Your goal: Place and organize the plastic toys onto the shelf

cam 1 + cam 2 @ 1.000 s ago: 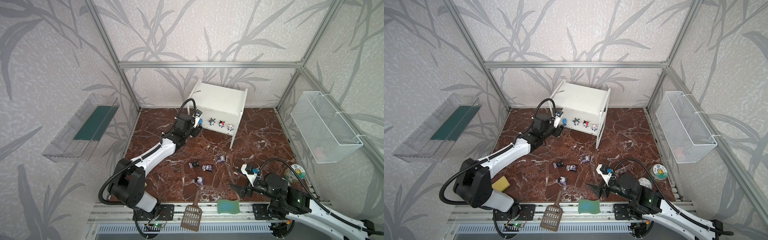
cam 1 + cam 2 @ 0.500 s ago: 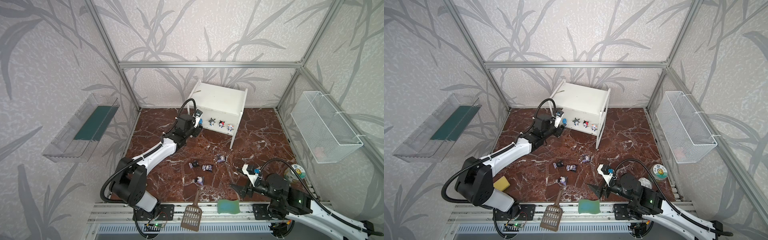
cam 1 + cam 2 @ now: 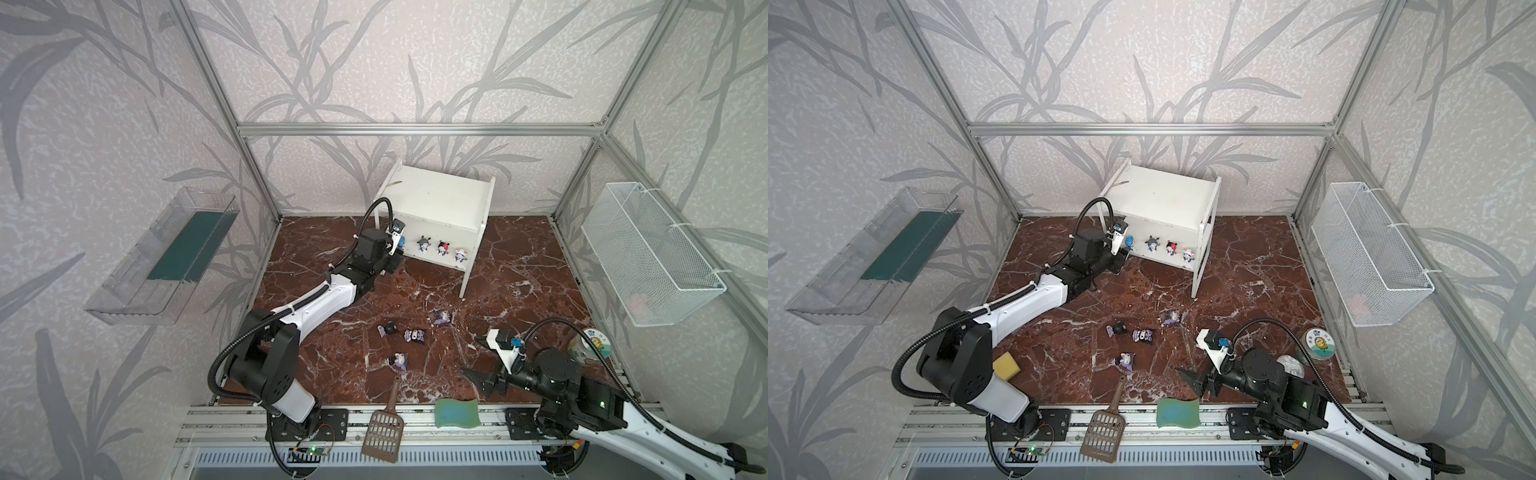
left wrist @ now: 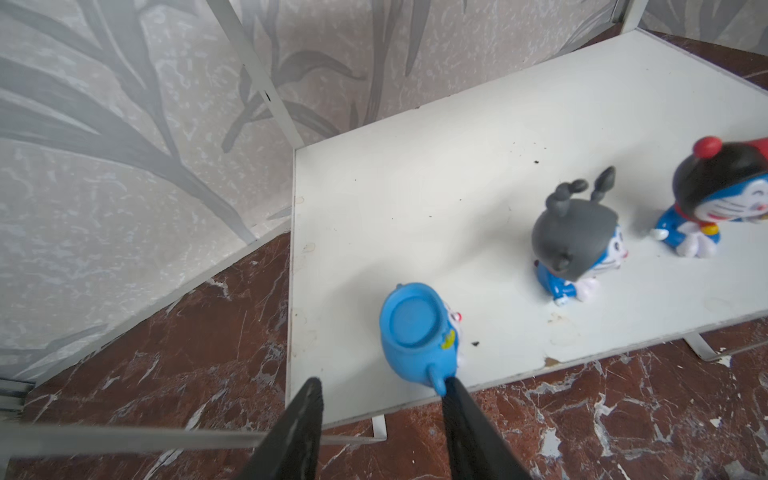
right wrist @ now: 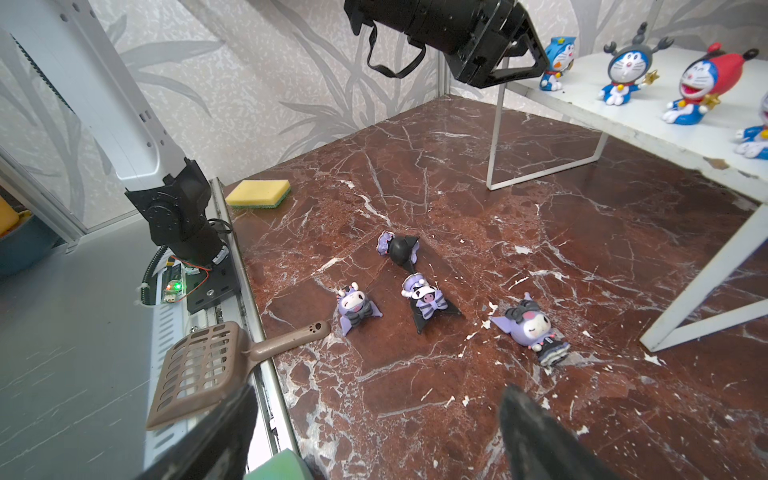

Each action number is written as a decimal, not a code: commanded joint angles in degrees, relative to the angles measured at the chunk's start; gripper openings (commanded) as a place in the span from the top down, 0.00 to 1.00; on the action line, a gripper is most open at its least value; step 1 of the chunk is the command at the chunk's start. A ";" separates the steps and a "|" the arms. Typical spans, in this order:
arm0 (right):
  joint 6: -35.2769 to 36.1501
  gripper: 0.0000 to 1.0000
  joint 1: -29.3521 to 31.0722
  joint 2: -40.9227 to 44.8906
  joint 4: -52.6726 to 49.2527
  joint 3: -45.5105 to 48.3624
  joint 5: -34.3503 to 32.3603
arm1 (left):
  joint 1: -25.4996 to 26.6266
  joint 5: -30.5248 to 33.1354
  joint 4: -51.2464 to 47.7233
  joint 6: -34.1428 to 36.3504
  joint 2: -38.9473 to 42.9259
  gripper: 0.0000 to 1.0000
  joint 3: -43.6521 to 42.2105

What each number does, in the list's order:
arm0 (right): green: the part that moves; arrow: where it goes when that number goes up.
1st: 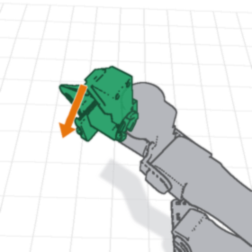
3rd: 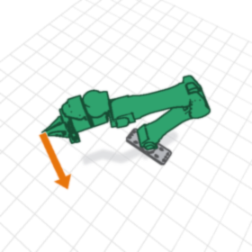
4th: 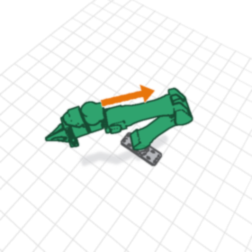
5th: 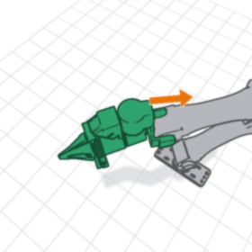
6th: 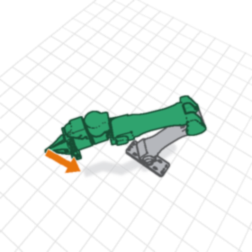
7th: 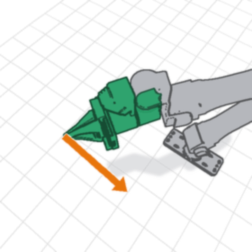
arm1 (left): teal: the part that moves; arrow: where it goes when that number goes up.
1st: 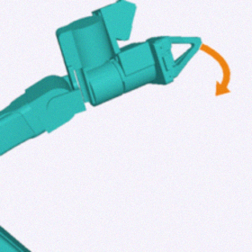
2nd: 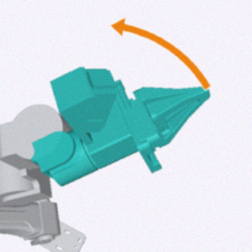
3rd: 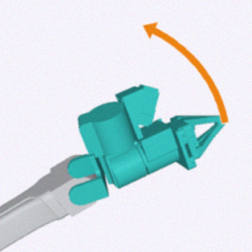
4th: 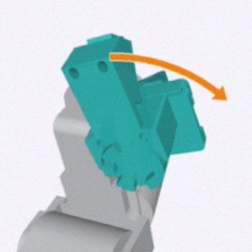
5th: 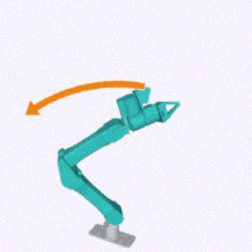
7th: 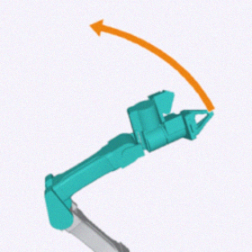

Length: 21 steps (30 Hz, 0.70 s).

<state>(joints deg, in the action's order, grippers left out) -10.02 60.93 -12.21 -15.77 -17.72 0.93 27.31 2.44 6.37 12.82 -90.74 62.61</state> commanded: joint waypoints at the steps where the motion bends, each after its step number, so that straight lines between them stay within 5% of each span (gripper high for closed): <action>1: -0.48 0.10 0.34 0.78 -0.66 0.49 -0.22 | -0.01 1.29 1.99 0.01 -1.00 0.51 2.31; 21: -0.81 0.10 0.35 2.23 -2.20 0.35 -0.32 | -0.01 2.48 2.51 -0.25 -2.01 0.51 2.70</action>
<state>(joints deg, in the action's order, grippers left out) -10.70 60.93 -10.63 -17.63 -17.72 0.93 27.31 4.23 7.77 12.82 -92.79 63.72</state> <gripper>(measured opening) 0.897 0.486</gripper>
